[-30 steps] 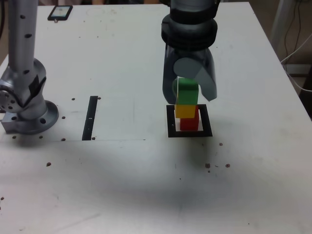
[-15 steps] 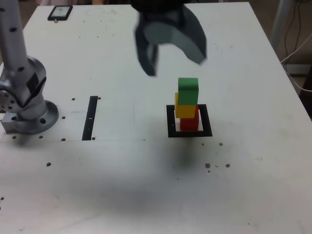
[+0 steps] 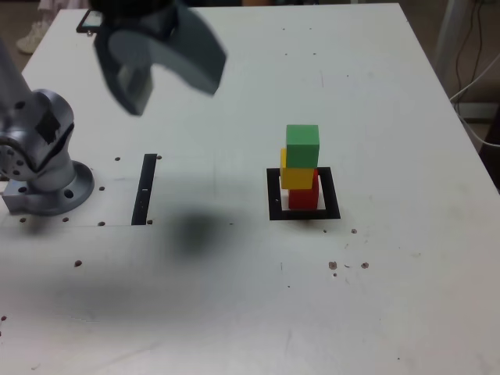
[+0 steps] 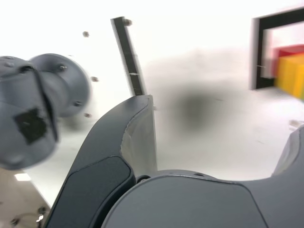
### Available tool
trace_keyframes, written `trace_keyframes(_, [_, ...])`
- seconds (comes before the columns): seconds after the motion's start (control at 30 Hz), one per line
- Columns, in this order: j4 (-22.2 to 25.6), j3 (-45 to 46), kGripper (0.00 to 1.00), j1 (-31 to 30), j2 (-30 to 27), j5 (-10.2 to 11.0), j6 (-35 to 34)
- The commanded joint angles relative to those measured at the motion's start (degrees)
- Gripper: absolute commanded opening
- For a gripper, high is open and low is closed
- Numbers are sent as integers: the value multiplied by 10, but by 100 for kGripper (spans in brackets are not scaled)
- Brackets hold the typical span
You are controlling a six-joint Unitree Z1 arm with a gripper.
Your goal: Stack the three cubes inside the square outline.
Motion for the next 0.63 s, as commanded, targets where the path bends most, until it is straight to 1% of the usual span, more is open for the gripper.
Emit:
trace_keyframes(0.0, [-24, 69, 99, 0, -13, -1, -6])
trace_keyframes(0.17, [-84, 162, 99, 1, -30, -12, -23])
trace_keyframes(0.3, [-115, 218, 99, 1, -40, -27, -40])
trace_keyframes(0.43, [-133, 262, 99, 1, -64, -32, -59])
trace_keyframes(0.6, [-136, 288, 99, 1, -83, -32, -76])
